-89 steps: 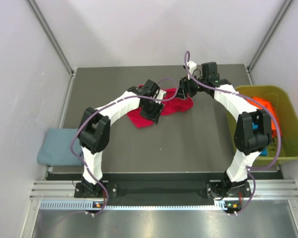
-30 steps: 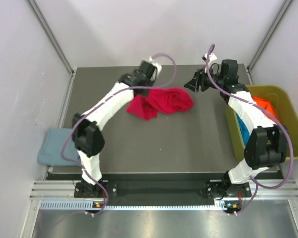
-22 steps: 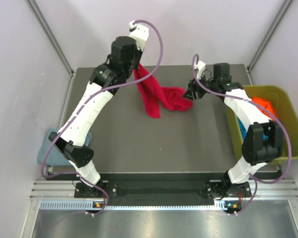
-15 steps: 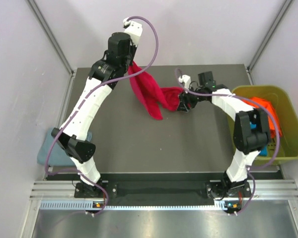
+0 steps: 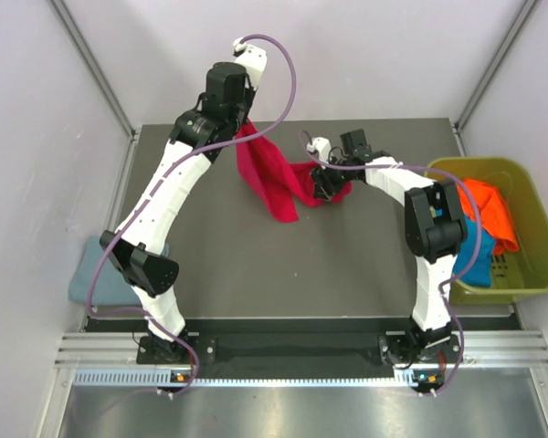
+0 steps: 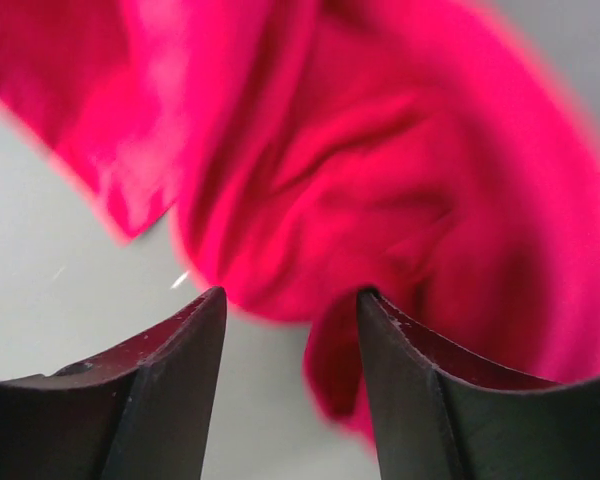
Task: Fold and stack the t-shirts
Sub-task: Flatten the tshirt out
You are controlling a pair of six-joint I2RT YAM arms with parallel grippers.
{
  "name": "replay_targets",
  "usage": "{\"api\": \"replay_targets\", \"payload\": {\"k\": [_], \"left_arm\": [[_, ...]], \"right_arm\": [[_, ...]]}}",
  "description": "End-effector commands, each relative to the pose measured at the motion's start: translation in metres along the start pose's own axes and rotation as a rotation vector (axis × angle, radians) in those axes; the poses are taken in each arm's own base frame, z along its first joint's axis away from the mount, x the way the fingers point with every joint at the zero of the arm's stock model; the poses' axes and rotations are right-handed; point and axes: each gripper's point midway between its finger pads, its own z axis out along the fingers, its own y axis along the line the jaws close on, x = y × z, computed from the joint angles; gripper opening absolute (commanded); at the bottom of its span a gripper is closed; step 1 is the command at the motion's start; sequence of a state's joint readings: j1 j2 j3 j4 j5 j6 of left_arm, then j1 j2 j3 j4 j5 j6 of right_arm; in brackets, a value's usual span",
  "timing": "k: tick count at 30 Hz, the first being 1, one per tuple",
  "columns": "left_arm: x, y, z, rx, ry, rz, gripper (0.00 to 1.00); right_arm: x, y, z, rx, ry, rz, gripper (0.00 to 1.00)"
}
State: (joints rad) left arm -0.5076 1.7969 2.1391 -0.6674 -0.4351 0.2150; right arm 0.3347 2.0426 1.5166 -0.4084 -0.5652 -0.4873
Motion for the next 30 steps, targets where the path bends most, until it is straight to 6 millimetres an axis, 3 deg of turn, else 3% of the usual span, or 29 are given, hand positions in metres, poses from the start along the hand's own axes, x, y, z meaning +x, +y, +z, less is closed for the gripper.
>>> {"api": "replay_targets", "payload": {"k": [1, 8, 11, 12, 13, 15, 21, 25, 27, 28, 30], "left_arm": [[-0.015, 0.008, -0.011, -0.009, -0.045, -0.024, 0.0], [-0.016, 0.006, -0.008, -0.009, -0.048, -0.03, 0.0], [-0.019, 0.006, -0.006, -0.01, -0.053, -0.034, 0.0], [-0.018, 0.005, -0.006, -0.01, -0.052, -0.034, 0.0], [-0.019, 0.005, -0.005, -0.01, -0.052, -0.035, 0.0], [-0.017, 0.004, -0.002, -0.012, -0.047, -0.035, 0.0], [-0.021, 0.014, 0.004, -0.029, -0.058, -0.055, 0.0], [-0.036, 0.036, 0.002, -0.082, -0.101, -0.032, 0.0], [-0.053, 0.048, -0.006, -0.11, -0.151, -0.036, 0.0], [-0.058, 0.054, -0.01, -0.119, -0.167, -0.019, 0.0], [-0.07, 0.063, -0.021, -0.135, -0.207, -0.01, 0.0]], "right_arm": [[-0.03, -0.019, 0.006, 0.069, -0.045, -0.039, 0.54], [-0.033, -0.034, 0.005, 0.148, -0.051, -0.025, 0.49], [-0.032, -0.037, 0.005, 0.173, -0.038, -0.004, 0.32], [-0.033, -0.038, 0.005, 0.183, -0.042, -0.006, 0.09], [-0.034, -0.037, 0.002, 0.193, -0.045, 0.007, 0.0], [-0.035, -0.038, -0.005, 0.214, -0.049, 0.007, 0.0], [-0.085, -0.033, -0.068, 0.3, -0.166, -0.064, 0.0], [-0.141, -0.017, -0.137, 0.357, -0.305, -0.118, 0.0], [-0.158, -0.011, -0.166, 0.378, -0.354, -0.129, 0.0], [-0.176, -0.002, -0.192, 0.4, -0.407, -0.149, 0.0], [-0.187, 0.005, -0.22, 0.429, -0.454, -0.168, 0.0]]}}
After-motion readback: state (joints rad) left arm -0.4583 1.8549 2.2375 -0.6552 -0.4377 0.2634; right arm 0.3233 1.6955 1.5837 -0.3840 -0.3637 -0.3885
